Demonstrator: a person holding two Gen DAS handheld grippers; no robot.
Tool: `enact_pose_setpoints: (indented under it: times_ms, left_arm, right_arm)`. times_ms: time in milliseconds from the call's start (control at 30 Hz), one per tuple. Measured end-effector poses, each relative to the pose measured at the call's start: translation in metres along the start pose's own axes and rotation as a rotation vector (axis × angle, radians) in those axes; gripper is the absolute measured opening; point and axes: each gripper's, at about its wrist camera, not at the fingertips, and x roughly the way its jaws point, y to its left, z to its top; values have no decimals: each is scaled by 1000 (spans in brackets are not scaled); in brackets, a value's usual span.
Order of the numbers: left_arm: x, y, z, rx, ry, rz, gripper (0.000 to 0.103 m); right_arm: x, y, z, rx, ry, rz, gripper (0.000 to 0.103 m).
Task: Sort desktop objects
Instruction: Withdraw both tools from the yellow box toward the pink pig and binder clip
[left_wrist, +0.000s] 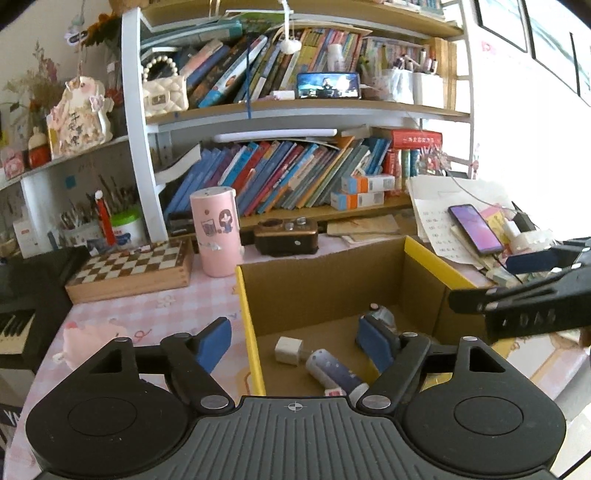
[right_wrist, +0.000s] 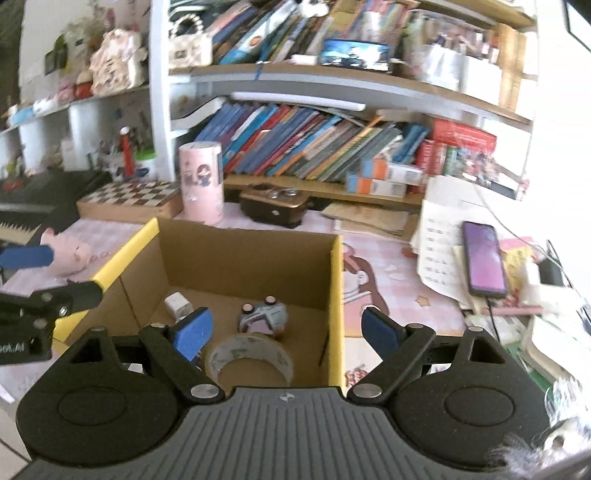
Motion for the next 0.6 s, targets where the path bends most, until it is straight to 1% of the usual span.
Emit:
enact_pose_setpoints:
  times_ms: [167, 300, 600]
  left_arm:
    - [-13, 7, -9, -11, -1, -15, 80]
    - [-22, 16, -16, -29, 8, -26, 81]
    - [-41, 39, -37, -30, 40, -60, 82]
  right_arm:
    - [-16, 0, -11, 69, 1, -52, 87]
    - [-28, 7, -23, 109, 17, -91, 87]
    - [-50, 48, -54, 172, 84, -121, 87]
